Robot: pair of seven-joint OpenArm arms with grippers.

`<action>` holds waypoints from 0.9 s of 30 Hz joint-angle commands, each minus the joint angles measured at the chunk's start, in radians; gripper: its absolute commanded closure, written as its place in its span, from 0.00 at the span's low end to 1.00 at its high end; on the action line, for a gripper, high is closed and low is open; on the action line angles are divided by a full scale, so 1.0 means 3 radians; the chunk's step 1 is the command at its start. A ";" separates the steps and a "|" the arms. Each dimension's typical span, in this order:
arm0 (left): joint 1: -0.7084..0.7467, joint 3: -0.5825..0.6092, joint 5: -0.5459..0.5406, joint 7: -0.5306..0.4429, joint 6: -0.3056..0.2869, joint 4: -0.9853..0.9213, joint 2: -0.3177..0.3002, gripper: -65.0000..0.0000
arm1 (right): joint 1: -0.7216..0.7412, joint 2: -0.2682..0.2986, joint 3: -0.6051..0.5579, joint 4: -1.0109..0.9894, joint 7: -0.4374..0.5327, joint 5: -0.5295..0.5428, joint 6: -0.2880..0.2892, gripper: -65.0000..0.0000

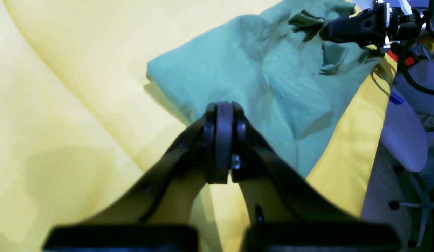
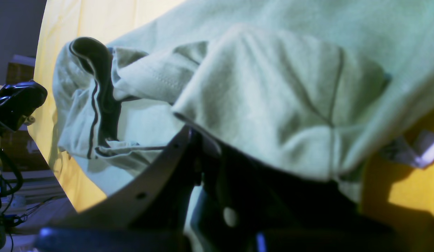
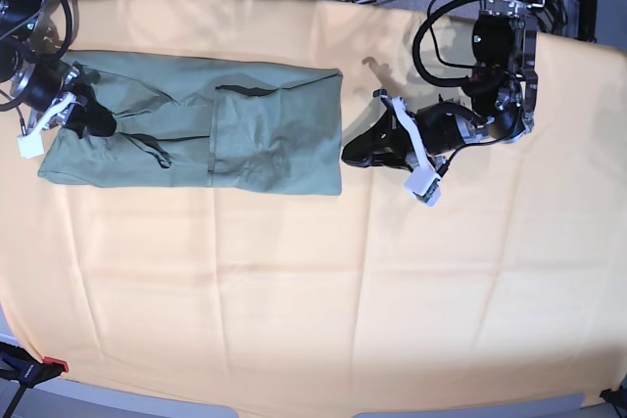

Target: Fold the T-shirt properly

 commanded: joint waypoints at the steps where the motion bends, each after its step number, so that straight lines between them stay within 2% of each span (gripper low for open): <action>1: -0.0050 -0.0013 -0.0089 -0.0083 -0.0030 0.0067 -0.0018 1.00 | 0.0010 0.0125 0.0018 0.0079 0.0010 -0.0058 -0.0008 1.00; 4: -0.0050 -0.0013 -0.0089 -0.0083 -0.0030 0.0067 -0.0018 1.00 | 0.0010 0.0216 0.0018 0.0312 0.0013 -0.0312 -0.0008 1.00; 7: -0.0051 -0.0013 -0.0090 -0.0085 -0.0030 0.0067 -0.0018 1.00 | 0.0000 0.0228 0.0020 0.0629 0.0109 -0.0735 -0.0008 1.00; 12: -0.0067 -0.0013 -0.0092 -0.0088 -0.0030 0.0069 -0.0018 1.00 | -0.0001 0.0191 0.0020 0.1080 0.0460 -0.1514 -0.0383 1.00; 18: -0.0069 -0.0013 -0.0090 -0.0088 -0.0030 0.0069 -0.0018 1.00 | -0.0017 0.0004 0.0019 0.1525 0.0506 -0.2012 -0.0481 1.00; 22: -0.0066 -0.0013 -0.0092 -0.0086 -0.0030 0.0069 -0.0018 1.00 | -0.0134 -0.0189 0.0019 0.1986 0.0507 -0.1996 -0.0483 1.00; 27: -0.0067 -0.0013 -0.0095 -0.0088 -0.0030 0.0069 -0.0018 1.00 | -0.0451 -0.0554 0.0019 0.2729 0.0621 -0.1948 -0.0256 1.00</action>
